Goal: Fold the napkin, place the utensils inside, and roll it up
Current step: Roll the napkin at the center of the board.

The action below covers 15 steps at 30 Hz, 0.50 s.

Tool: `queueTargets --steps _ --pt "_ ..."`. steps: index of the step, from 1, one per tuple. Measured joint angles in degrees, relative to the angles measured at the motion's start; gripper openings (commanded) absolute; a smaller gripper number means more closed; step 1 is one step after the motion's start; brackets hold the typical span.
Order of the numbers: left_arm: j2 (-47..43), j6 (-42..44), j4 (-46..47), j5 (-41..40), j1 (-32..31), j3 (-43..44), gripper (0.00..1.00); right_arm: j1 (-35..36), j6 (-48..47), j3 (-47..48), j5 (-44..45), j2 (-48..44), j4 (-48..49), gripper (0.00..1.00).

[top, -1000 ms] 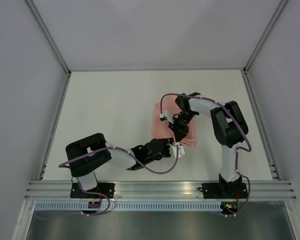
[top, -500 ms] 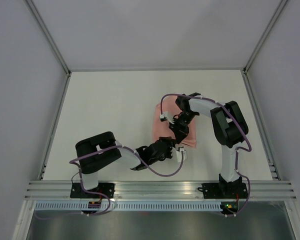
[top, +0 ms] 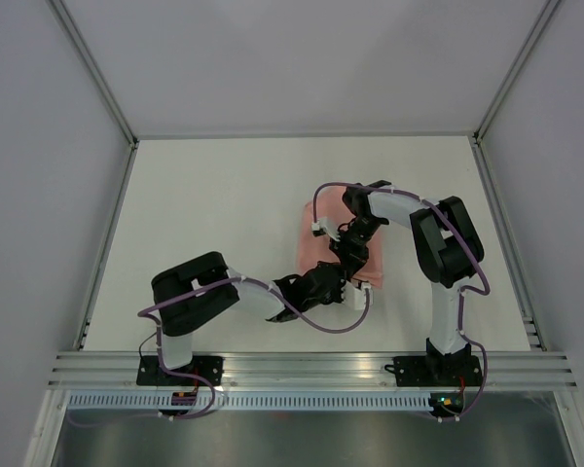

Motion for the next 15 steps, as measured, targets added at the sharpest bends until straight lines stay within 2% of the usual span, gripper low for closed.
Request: queueTargets --steps 6,15 --pt "0.0 -0.15 -2.99 2.05 0.61 1.11 0.45 -0.04 0.0 -0.02 0.0 0.0 -0.07 0.08" --pt "0.48 -2.8 -6.8 4.26 0.72 2.75 0.18 -0.13 0.22 -0.02 0.07 0.0 -0.11 0.08"
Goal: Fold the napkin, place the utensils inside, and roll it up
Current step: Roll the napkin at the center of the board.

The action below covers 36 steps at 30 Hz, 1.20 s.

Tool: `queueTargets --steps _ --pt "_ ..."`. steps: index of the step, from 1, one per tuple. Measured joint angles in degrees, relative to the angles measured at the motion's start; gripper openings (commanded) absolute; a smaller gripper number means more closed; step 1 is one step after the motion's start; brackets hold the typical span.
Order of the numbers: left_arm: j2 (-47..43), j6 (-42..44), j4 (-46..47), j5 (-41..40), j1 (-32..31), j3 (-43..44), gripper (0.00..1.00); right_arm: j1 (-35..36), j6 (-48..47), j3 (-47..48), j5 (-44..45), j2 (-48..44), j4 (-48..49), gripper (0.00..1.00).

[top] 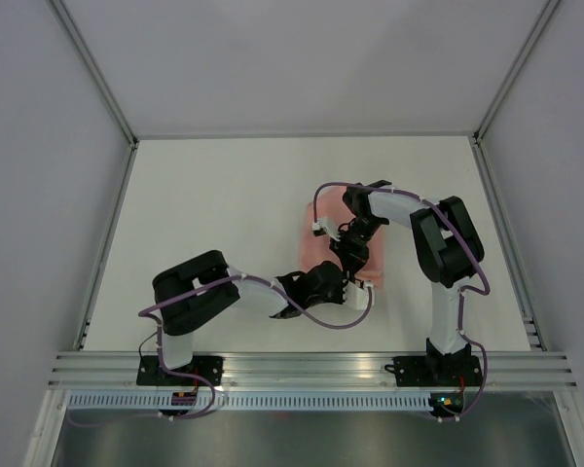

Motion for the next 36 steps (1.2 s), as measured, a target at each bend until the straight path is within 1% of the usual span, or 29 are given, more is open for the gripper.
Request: queueTargets --steps 1,3,4,6,8,14,18,23,24,28,30,36 --pt "0.0 -0.42 -0.83 0.24 0.02 0.37 0.14 -0.02 0.04 0.0 0.0 0.0 -0.02 0.08" --pt "0.0 -1.33 -1.95 0.83 0.2 0.9 0.09 -0.02 0.13 0.0 0.04 0.0 -0.02 0.08" --pt "0.0 -1.84 -2.45 1.07 0.31 1.18 0.05 -0.02 0.15 0.0 0.11 0.0 -0.02 0.08" --pt "0.0 -2.6 -3.67 1.49 0.44 1.79 0.02 -0.07 0.17 0.0 0.15 0.0 -0.02 0.09" --pt "0.0 -3.26 -5.11 1.77 0.57 2.58 0.02 -0.09 0.22 -0.07 0.15 -0.02 0.0 0.1" --pt "0.0 -6.14 -11.26 5.29 2.05 6.05 0.02 -0.13 0.63 -1.36 0.63 -1.25 1.2 0.2" --pt "-0.02 -8.35 -14.56 9.01 3.67 8.04 0.02 -0.11 0.87 -2.95 0.92 -2.82 2.75 0.3" --pt "-0.02 -10.8 -17.22 13.33 5.53 9.64 0.02 -0.26 1.95 -4.98 0.94 -4.94 4.33 0.4" --pt "-0.02 -11.15 -17.49 13.92 5.77 9.81 0.02 -0.39 2.14 -5.46 0.94 -5.42 4.72 0.43" --pt "0.0 -12.59 -19.15 16.48 6.91 10.73 0.02 -2.12 2.58 -6.95 1.29 -7.41 6.56 0.51" --pt "0.0 -13.11 -20.0 17.38 7.32 11.15 0.02 -3.61 2.69 -7.56 1.49 -8.31 7.74 0.53" --pt "0.9 -14.91 -24.09 20.46 8.66 13.94 0.02 -6.97 3.48 -10.91 1.29 -13.6 11.13 0.55"
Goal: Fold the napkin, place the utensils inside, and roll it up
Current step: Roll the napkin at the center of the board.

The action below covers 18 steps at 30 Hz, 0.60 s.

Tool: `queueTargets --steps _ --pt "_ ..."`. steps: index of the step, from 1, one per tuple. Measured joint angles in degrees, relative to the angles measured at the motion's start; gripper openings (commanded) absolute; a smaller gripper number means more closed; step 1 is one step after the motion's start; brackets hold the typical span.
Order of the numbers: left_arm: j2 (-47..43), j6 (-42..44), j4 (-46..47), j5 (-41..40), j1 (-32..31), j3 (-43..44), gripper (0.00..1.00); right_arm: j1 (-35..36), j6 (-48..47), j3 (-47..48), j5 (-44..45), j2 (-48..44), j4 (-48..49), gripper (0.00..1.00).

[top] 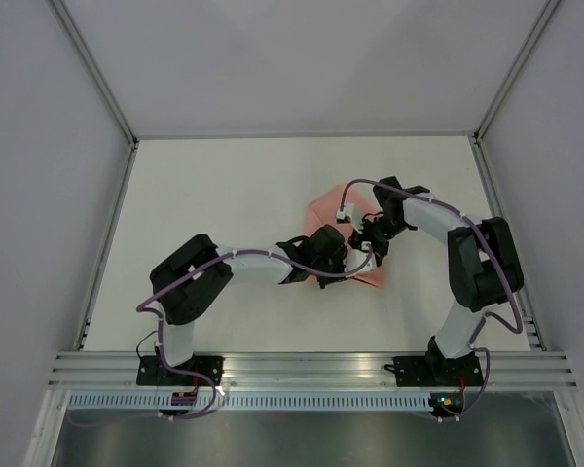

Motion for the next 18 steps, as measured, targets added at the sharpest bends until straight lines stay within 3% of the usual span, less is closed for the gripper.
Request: queueTargets --steps 6,18 --pt "1.22 -1.88 -4.24 3.69 1.66 3.19 0.02 -3.48 1.95 -5.44 -2.08 -8.26 5.27 0.57" --pt "6.49 -2.21 -10.99 21.51 2.23 13.38 0.02 -10.99 7.06 -21.2 -1.55 -25.51 22.67 0.58"
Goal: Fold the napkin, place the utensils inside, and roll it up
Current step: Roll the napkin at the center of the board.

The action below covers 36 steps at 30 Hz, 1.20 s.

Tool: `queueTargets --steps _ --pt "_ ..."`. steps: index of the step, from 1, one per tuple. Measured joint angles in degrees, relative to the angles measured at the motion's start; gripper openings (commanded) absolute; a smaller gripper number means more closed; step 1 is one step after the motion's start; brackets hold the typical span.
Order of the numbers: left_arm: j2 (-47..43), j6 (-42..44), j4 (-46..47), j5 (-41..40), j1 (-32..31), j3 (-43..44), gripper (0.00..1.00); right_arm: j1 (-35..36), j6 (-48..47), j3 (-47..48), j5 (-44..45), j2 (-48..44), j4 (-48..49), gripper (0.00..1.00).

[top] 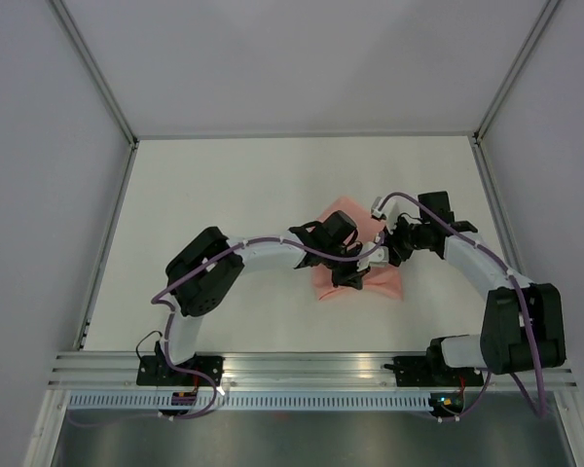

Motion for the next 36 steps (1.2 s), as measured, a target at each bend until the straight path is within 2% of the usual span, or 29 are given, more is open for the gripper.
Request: queueTargets --steps 6,16,24,36 --pt "1.27 0.0 -1.79 5.99 0.02 1.95 0.02 -0.55 0.09 -2.58 1.36 -3.87 2.36 0.58" --pt "4.33 0.07 -2.49 11.28 0.17 4.46 0.02 -1.22 0.44 -4.28 6.36 -6.45 3.65 0.58" --pt "6.38 -0.85 -2.38 11.58 1.4 5.03 0.02 -0.68 3.61 -3.34 10.1 -1.99 4.61 0.59" --pt "6.95 -4.94 -0.52 8.44 3.74 5.79 0.02 0.28 9.01 3.15 13.09 5.68 4.46 0.6"
